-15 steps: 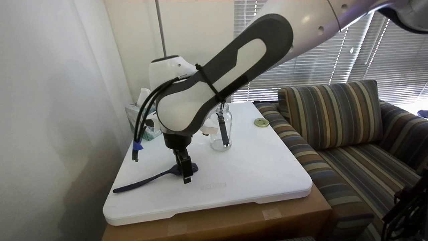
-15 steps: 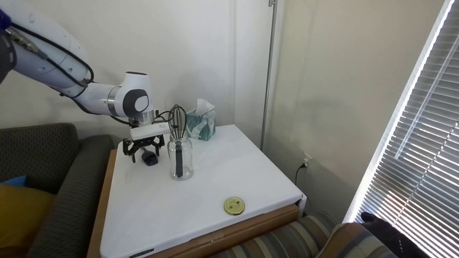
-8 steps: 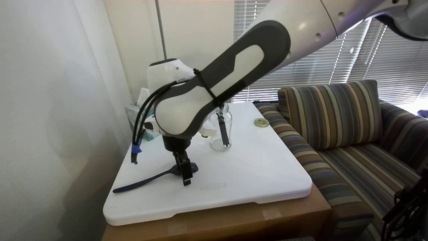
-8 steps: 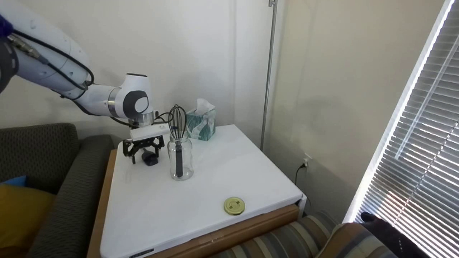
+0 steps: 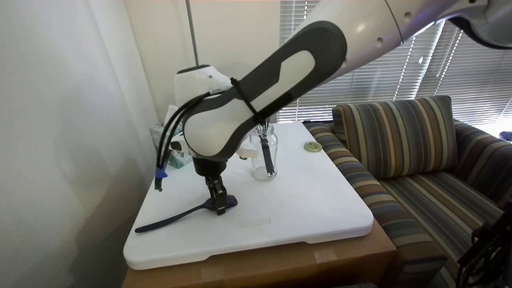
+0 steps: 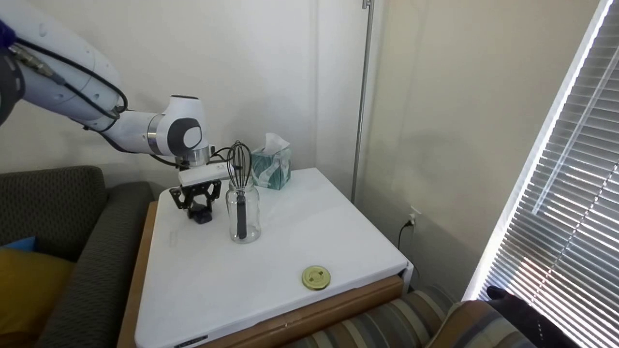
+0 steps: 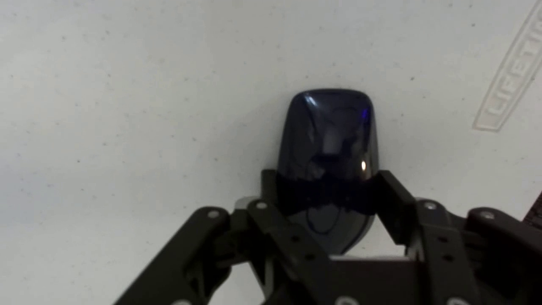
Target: Put the dishing spoon in the glass cup
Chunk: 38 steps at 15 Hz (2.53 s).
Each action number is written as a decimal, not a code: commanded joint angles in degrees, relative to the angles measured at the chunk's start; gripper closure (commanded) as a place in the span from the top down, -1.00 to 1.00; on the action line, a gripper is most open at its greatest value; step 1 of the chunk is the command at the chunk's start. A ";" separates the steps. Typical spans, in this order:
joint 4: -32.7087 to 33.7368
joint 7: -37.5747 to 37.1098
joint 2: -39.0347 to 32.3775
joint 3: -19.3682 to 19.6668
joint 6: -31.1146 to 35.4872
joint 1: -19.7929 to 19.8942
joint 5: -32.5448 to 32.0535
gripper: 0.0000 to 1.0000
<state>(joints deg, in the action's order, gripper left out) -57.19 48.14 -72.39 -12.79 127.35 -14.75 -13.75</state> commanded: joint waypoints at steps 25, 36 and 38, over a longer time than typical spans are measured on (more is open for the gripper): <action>3.46 1.67 15.82 6.36 -12.05 -6.65 -19.80 -0.34; 11.19 0.76 20.90 14.74 -25.61 -11.31 -30.36 -0.34; 11.92 0.71 22.15 16.19 -29.99 -11.49 -31.10 -0.34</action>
<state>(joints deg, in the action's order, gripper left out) -45.20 49.37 -52.54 1.30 102.52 -25.69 -43.35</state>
